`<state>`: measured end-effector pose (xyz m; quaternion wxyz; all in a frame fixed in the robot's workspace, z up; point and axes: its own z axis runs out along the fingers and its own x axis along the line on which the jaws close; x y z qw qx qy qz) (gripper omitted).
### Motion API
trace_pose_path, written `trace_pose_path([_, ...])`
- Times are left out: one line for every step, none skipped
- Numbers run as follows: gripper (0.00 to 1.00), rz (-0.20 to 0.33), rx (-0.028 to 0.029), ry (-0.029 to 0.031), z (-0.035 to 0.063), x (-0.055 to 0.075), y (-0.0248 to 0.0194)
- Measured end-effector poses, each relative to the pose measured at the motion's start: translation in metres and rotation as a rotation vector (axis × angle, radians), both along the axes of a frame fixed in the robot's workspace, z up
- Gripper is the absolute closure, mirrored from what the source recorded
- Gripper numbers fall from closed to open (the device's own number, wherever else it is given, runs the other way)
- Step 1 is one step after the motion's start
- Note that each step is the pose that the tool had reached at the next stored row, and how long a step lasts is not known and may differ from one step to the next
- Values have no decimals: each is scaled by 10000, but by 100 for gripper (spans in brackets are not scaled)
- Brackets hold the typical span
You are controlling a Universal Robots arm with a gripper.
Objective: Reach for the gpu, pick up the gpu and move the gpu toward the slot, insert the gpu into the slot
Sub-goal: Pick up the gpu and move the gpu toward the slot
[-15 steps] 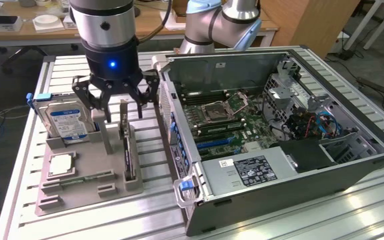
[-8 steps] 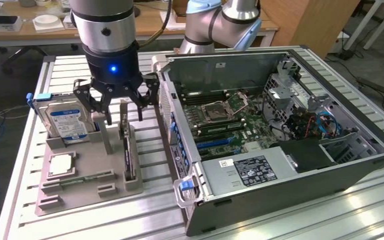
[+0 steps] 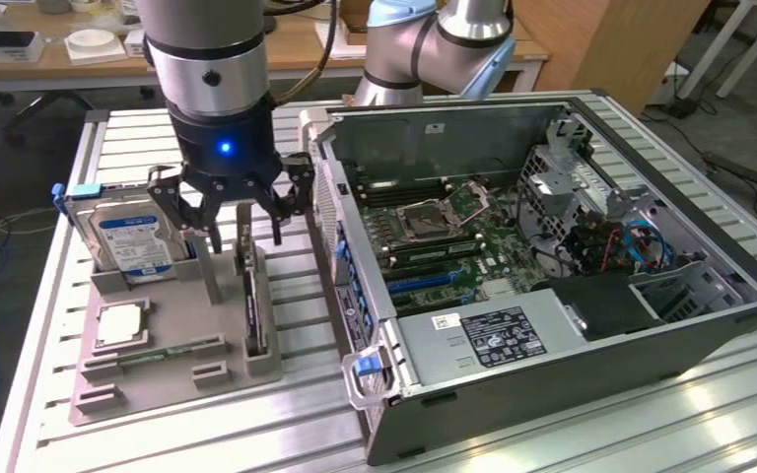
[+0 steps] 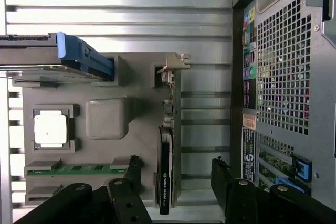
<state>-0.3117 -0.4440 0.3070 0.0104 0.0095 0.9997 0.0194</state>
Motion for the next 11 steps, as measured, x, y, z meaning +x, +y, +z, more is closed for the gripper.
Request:
trace_pose_path([35,3,0,1,-13,-1,0])
trace_pose_path([35,4,0,2,-25,-1,-1])
trace_pose_path([35,5,-1,3,-37,-2,-1])
trace_pose_path([35,6,0,2,-52,-2,-2])
trace_pose_path([35,6,0,2,-65,-3,-2])
trace_pose_path([35,7,1,2,-77,-3,-4])
trace_pose_path([35,9,-1,3,-87,-4,-6])
trace_pose_path([35,11,0,3,-98,-4,-9])
trace_pose_path([35,12,0,3,-108,-4,-12])
trace_pose_path([35,12,-1,4,-118,-4,-14])
trace_pose_path([35,13,0,3,-130,-5,-16])
